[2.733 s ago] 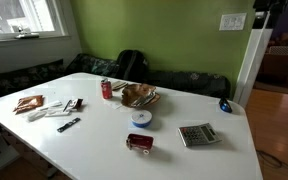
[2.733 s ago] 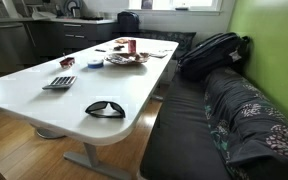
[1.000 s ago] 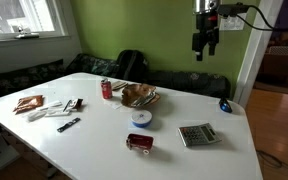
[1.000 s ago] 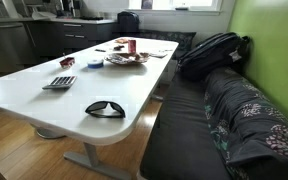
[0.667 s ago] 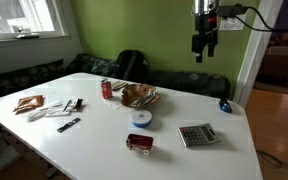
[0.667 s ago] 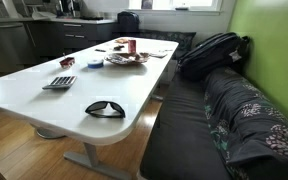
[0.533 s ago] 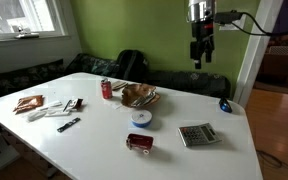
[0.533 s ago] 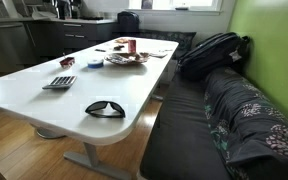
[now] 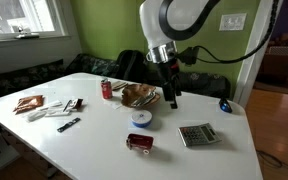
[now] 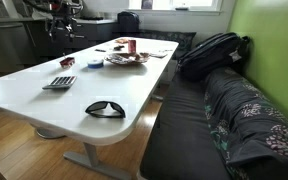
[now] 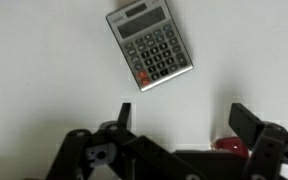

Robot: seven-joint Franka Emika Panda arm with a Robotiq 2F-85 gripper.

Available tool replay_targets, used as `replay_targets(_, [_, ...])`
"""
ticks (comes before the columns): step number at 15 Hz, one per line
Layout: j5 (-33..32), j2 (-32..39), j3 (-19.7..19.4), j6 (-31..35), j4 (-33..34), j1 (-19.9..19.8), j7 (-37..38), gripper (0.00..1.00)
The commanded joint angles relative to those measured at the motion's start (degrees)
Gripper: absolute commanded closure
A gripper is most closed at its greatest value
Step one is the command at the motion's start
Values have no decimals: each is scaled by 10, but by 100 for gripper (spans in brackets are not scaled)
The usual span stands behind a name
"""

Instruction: Pick up the red toy, then place it on the brown object

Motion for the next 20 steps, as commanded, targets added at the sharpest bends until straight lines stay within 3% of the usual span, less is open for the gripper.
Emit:
replay_targets(1, [1,24,-2,0,26,16,-17,0])
replay_targets(5, [0,73,1,-1,78,28,-45,0])
replay_targets(6, [1,75,5,53,68,20,-70,0])
replay_targets(11, [3,156,7,196,92,23,-108,0])
replay_targets(17, [-15,213,-8,223,117,57,-79,0])
replay_targets(18, [-15,219,-11,225,122,61,-75,22])
replay_targets(20, [-15,230,-15,235,131,67,-68,32])
